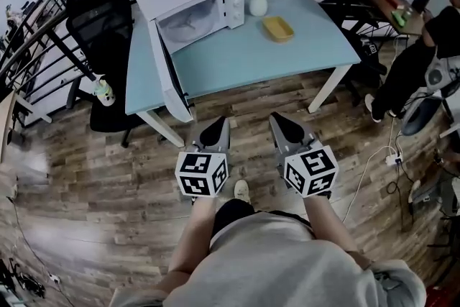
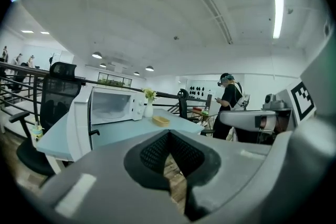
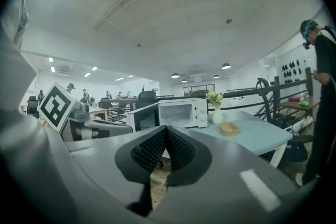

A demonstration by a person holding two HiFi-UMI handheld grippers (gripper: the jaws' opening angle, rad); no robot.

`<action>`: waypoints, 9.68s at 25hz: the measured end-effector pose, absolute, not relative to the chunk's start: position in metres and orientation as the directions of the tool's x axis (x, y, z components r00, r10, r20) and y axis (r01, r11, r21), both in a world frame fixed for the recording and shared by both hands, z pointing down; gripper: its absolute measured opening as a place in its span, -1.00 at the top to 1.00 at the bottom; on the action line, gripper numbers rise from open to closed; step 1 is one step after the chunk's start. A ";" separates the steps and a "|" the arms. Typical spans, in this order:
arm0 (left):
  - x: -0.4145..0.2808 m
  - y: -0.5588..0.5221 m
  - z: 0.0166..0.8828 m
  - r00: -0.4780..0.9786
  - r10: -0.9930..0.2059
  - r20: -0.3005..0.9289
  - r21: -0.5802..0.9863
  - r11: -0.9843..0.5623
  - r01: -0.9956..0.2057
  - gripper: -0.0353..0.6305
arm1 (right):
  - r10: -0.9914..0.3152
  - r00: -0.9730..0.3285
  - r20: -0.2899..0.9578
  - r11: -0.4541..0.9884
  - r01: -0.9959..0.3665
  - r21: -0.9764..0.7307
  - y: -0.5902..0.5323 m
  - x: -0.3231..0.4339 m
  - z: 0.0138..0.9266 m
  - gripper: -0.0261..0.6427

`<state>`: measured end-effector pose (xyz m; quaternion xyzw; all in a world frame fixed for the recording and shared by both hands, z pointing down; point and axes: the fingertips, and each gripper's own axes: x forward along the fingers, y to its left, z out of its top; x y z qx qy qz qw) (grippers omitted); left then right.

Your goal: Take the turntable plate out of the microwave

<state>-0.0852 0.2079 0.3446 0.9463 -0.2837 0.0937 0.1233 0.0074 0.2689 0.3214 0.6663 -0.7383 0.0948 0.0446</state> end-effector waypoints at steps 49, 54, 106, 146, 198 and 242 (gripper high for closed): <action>0.028 -0.141 0.360 0.665 -0.708 0.237 0.332 -0.585 -0.740 0.89 | -0.880 -0.421 0.220 0.406 -0.907 -0.112 -0.120 0.128 0.341 0.88; 0.023 -0.168 0.368 0.590 -0.771 0.241 0.372 -0.488 -0.790 0.89 | -0.833 -0.499 0.238 0.488 -0.866 -0.110 -0.149 0.131 0.350 0.88; -0.020 -0.268 0.510 0.544 -0.713 0.442 0.676 -0.134 -0.725 0.31 | -0.706 -0.517 0.484 0.443 -0.855 -0.268 -0.224 0.092 0.454 0.88; -0.022 -0.269 0.528 0.558 -0.766 0.320 0.884 0.029 -0.467 0.62 | -0.700 -0.521 0.488 0.302 -0.836 -0.459 -0.229 0.106 0.490 0.88; -0.005 -0.209 0.526 0.698 -0.677 0.233 0.938 -0.032 -0.344 0.60 | -0.699 -0.679 0.225 0.049 -0.359 -0.932 -0.291 0.092 0.528 0.61; -0.017 -0.235 0.524 0.608 -0.777 0.162 0.923 -0.098 -0.372 0.60 | -0.581 -0.795 0.175 0.067 -0.261 -0.963 -0.218 0.105 0.513 0.66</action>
